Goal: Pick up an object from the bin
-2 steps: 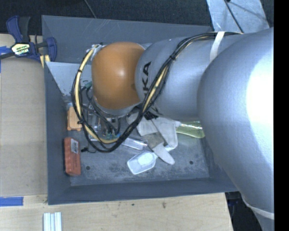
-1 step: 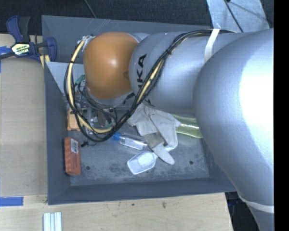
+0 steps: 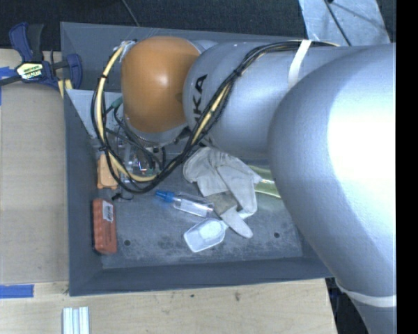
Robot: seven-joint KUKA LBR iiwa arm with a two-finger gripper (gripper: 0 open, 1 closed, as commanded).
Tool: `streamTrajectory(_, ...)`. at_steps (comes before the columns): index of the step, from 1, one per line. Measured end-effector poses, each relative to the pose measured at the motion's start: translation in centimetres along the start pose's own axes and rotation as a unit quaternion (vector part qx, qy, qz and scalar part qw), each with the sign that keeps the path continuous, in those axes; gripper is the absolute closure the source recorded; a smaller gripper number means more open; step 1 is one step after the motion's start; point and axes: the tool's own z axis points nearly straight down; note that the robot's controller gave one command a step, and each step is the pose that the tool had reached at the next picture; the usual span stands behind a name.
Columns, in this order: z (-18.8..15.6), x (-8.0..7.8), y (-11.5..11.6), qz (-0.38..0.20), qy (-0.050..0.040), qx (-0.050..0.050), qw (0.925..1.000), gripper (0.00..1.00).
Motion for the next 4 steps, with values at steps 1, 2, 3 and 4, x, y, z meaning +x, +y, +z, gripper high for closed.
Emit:
streamTrajectory(1, 5.02, -2.13, 0.41, -0.200, -0.0019, 0.000, 0.9799, 0.00)
streamTrajectory(2, 5.99, -2.25, 0.40, -0.046, -0.0009, 0.001, 0.9989, 1.00)
streamTrajectory(3, 5.99, -2.25, 0.40, -0.046, -0.0009, 0.001, 0.9990, 1.00)
streamTrajectory(4, 5.78, -2.18, 0.36, -0.046, -0.0002, 0.002, 0.9990, 1.00)
